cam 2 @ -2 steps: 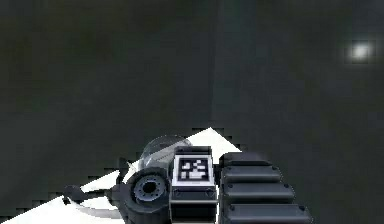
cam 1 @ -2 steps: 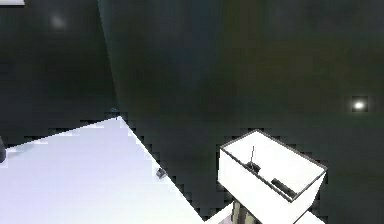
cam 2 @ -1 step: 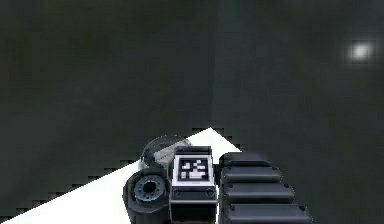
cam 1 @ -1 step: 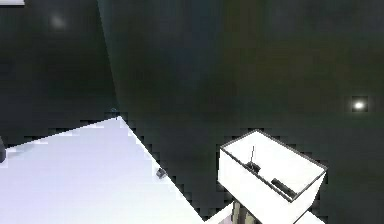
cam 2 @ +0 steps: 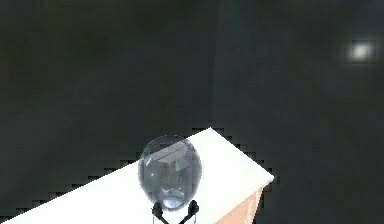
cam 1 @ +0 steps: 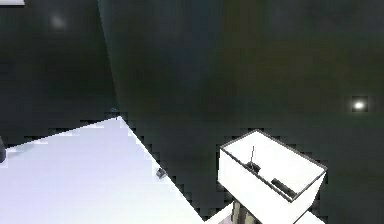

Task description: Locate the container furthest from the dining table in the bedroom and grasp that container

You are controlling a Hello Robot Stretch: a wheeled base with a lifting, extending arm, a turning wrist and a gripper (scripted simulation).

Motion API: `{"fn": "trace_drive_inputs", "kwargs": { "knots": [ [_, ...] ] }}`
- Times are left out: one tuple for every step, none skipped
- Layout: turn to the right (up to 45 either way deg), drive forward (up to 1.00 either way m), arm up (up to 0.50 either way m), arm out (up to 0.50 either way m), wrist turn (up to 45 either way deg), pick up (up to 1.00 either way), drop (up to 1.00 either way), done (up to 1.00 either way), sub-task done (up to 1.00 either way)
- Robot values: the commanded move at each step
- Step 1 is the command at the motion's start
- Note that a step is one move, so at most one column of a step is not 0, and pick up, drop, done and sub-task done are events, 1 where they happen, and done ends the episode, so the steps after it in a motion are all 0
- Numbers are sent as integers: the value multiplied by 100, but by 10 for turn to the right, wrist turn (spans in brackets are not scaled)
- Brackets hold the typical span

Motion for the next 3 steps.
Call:
{"fn": "trace_drive_inputs", "kwargs": {
  "knots": [
    [0,0,0,0,0,100,0,0,0],
    [0,0,10,0,0,0,0,0,0],
    [0,0,0,0,0,0,0,100,0]
  ]
}}
